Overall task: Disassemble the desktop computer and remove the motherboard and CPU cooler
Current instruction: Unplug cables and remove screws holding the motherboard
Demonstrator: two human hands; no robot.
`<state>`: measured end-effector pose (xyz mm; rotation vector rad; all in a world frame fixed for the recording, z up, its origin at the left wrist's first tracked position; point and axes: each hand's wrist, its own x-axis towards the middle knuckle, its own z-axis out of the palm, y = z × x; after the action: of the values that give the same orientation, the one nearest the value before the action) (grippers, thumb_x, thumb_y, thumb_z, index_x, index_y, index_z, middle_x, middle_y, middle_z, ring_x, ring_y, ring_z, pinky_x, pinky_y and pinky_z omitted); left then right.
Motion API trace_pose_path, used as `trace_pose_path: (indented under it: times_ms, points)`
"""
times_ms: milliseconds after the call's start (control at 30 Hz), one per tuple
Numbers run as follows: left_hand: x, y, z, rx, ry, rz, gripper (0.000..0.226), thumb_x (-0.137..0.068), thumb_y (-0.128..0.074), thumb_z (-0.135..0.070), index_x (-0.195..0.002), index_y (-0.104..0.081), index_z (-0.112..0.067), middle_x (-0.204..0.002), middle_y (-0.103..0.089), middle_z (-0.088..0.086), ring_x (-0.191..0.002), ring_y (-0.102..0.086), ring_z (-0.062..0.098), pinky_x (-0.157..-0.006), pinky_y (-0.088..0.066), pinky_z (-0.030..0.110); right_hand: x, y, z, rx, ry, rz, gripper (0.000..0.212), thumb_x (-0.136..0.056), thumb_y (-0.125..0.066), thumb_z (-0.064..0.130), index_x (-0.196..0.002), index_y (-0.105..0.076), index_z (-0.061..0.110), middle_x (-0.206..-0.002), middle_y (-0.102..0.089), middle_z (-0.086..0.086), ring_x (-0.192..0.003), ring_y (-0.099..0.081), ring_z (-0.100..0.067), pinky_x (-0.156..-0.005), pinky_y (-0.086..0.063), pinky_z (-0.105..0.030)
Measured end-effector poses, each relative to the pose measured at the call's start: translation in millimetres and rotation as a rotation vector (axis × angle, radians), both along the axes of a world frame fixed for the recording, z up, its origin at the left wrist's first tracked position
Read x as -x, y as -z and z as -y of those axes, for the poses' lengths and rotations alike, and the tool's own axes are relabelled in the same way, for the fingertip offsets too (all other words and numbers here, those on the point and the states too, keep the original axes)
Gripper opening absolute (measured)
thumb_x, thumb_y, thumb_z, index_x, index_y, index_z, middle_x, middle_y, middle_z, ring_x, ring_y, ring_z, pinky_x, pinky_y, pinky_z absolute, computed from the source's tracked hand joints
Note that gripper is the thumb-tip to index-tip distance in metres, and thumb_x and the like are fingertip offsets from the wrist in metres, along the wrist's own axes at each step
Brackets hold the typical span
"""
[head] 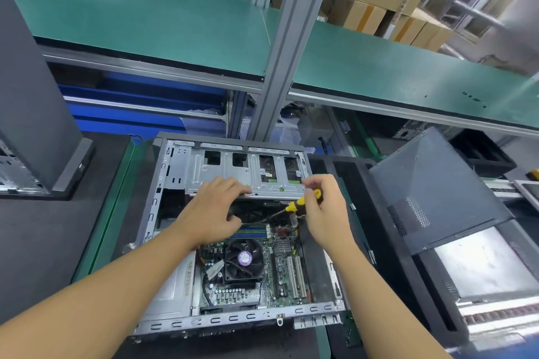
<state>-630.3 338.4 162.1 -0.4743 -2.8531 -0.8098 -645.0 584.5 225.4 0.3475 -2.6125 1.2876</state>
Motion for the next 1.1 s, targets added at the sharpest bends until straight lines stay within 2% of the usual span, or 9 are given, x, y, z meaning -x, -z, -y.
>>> trace_pose_path:
  times_ms: [167,333,500,633,767,833,900,967,1100]
  points:
    - [-6,2,-1,-0.011,0.060,-0.137,0.055,-0.079,-0.059,-0.060,-0.125,-0.054,-0.029,-0.114,-0.046,-0.018,-0.104,-0.046,0.005,-0.092,-0.039,0.028,-3,-4,11,0.344,0.215,0.154,0.027,-0.097,-0.050,0.016,-0.095,-0.057,0.042,-0.101,-0.063,0.009,-0.078,-0.065,-0.020,-0.055,-0.049,-0.021]
    - [-10,-2,-2,-0.133,0.027,-0.103,0.068,-0.080,-0.043,-0.083,-0.112,-0.067,-0.027,-0.081,-0.053,-0.022,-0.071,-0.051,0.001,-0.065,-0.047,0.024,-5,-10,14,0.458,0.249,0.158,0.031,-0.098,-0.052,0.014,-0.090,-0.058,0.044,-0.102,-0.064,0.007,-0.079,-0.068,-0.020,-0.060,-0.050,-0.019]
    - [-11,-1,-3,-0.176,0.047,-0.225,0.061,-0.088,-0.045,-0.068,-0.110,-0.073,-0.019,-0.082,-0.070,-0.011,-0.073,-0.064,0.009,-0.065,-0.056,0.030,-6,-3,16,0.451,0.234,0.189,0.027,-0.097,-0.053,0.017,-0.092,-0.058,0.043,-0.092,-0.065,0.014,-0.061,-0.063,-0.008,-0.050,-0.044,-0.016]
    - [-14,-2,-4,-0.152,0.062,-0.299,0.058,-0.097,-0.037,-0.060,-0.102,-0.076,-0.017,-0.090,-0.075,-0.009,-0.078,-0.072,0.013,-0.063,-0.060,0.034,-8,2,19,0.449,0.232,0.195,0.025,-0.097,-0.054,0.017,-0.094,-0.059,0.041,-0.094,-0.064,0.021,-0.060,-0.063,-0.009,-0.053,-0.046,-0.014]
    - [-16,-9,-4,-0.107,0.038,-0.160,0.079,-0.093,-0.017,-0.073,-0.101,-0.076,-0.021,-0.083,-0.073,-0.012,-0.074,-0.069,0.012,-0.066,-0.058,0.033,-8,-1,11,0.474,0.275,0.169,0.023,-0.098,-0.052,0.016,-0.093,-0.057,0.038,-0.094,-0.062,0.016,-0.058,-0.062,-0.008,-0.052,-0.046,-0.016]
    - [-15,-9,-5,-0.123,-0.010,-0.055,0.069,-0.094,-0.022,-0.070,-0.102,-0.073,-0.025,-0.069,-0.062,-0.021,-0.069,-0.063,0.008,-0.066,-0.053,0.028,-8,-1,-1,0.492,0.334,0.158,0.016,-0.098,-0.053,0.017,-0.096,-0.057,0.032,-0.095,-0.061,0.012,-0.058,-0.063,-0.009,-0.052,-0.047,-0.015]
    - [-13,-12,-17,-0.244,-0.104,0.012,0.038,-0.100,-0.041,-0.049,-0.103,-0.073,-0.029,-0.058,-0.053,-0.026,-0.065,-0.058,0.001,-0.061,-0.042,0.017,-10,0,-13,0.495,0.364,0.149,0.009,-0.097,-0.055,0.021,-0.097,-0.058,0.030,-0.095,-0.064,0.009,-0.065,-0.070,-0.011,-0.053,-0.045,-0.012]
    - [-9,-19,-42,-0.447,-0.144,0.061,0.027,-0.103,-0.044,-0.037,-0.106,-0.071,-0.032,-0.056,-0.055,-0.020,-0.058,-0.054,0.000,-0.056,-0.037,0.015,-13,3,-23,0.480,0.369,0.145,0.006,-0.097,-0.057,0.025,-0.097,-0.061,0.029,-0.091,-0.070,0.010,-0.073,-0.074,-0.012,-0.057,-0.045,-0.009]
    - [-4,-33,-109,-0.745,0.014,0.282,0.028,-0.107,-0.039,-0.024,-0.118,-0.062,-0.037,-0.069,-0.061,-0.010,-0.051,-0.046,0.005,-0.053,-0.040,0.021,-22,5,-51,0.493,0.392,0.160,0.011,-0.093,-0.062,0.031,-0.095,-0.072,0.028,-0.089,-0.075,0.010,-0.082,-0.075,-0.015,-0.078,-0.056,-0.034]
